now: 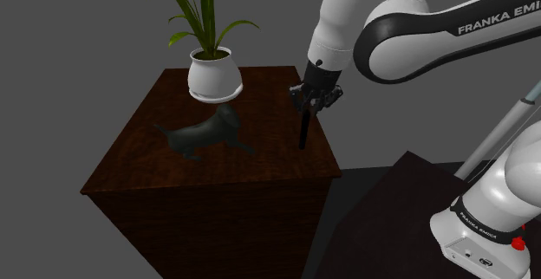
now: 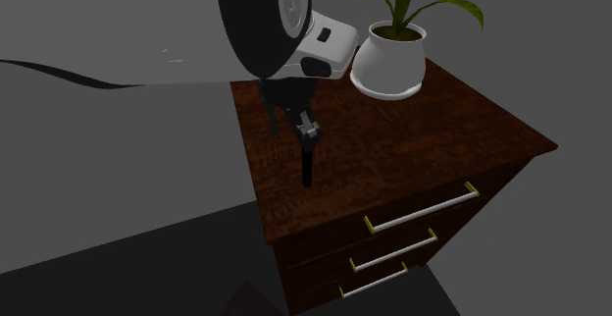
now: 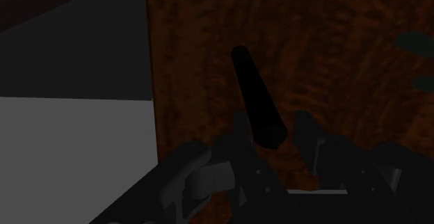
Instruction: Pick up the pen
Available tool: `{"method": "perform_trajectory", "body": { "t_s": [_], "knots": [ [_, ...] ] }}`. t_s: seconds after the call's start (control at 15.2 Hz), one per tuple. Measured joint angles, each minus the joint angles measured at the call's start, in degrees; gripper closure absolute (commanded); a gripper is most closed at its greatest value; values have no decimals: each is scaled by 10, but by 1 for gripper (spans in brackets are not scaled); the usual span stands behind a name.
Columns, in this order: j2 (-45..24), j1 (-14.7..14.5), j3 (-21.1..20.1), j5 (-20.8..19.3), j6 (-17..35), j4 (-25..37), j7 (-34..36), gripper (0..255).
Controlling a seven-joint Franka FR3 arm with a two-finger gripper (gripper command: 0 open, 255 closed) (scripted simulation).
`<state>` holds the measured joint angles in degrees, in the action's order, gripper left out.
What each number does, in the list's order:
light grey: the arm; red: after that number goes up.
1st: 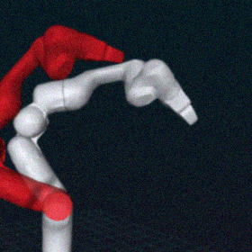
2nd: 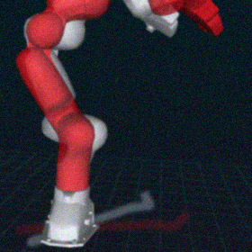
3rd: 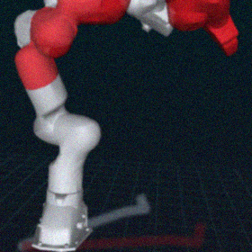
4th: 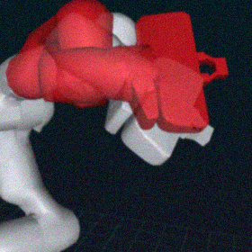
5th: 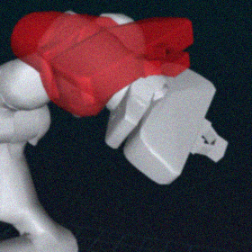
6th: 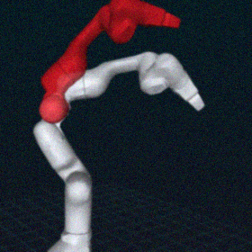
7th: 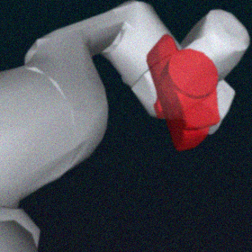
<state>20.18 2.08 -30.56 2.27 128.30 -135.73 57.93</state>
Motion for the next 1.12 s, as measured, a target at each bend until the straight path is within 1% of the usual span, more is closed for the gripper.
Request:
{"method": "perform_trajectory", "body": {
  "t_s": [0.59,1.12],
  "knots": [
    [1,0,1,0,-2,2,-1,255],
    [19,-2,12,7,-62,45,-13,255]
  ]
}}
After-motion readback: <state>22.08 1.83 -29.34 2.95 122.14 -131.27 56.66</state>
